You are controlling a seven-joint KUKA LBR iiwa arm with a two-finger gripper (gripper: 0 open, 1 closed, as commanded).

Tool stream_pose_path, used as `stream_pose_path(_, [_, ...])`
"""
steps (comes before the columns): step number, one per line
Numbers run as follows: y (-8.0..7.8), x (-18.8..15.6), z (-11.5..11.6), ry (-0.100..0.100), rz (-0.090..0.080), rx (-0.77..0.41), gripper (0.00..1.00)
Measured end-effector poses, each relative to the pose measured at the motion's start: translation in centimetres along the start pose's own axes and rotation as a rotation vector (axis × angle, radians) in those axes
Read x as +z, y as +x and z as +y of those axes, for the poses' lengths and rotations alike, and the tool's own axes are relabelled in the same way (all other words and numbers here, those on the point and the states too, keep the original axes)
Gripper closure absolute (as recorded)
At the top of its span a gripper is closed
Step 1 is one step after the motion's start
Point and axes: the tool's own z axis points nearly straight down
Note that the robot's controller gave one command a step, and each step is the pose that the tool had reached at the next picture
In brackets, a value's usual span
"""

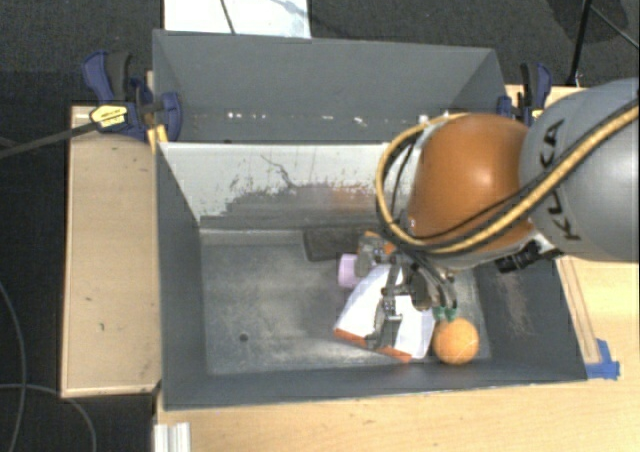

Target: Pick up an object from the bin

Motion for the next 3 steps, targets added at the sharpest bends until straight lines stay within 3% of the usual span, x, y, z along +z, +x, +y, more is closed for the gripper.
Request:
stream_pose_path(1, [-0.2,-0.4,-0.1,-0.001,-0.009,0.004,0.00])
stream_pose_path(2, [-0.2,7.4,0.0,-0.002,-0.013,0.083,0.00])
stream_pose_path(3, [-3.9,7.3,0.1,0.001,-0.006,-0.143,0.00])
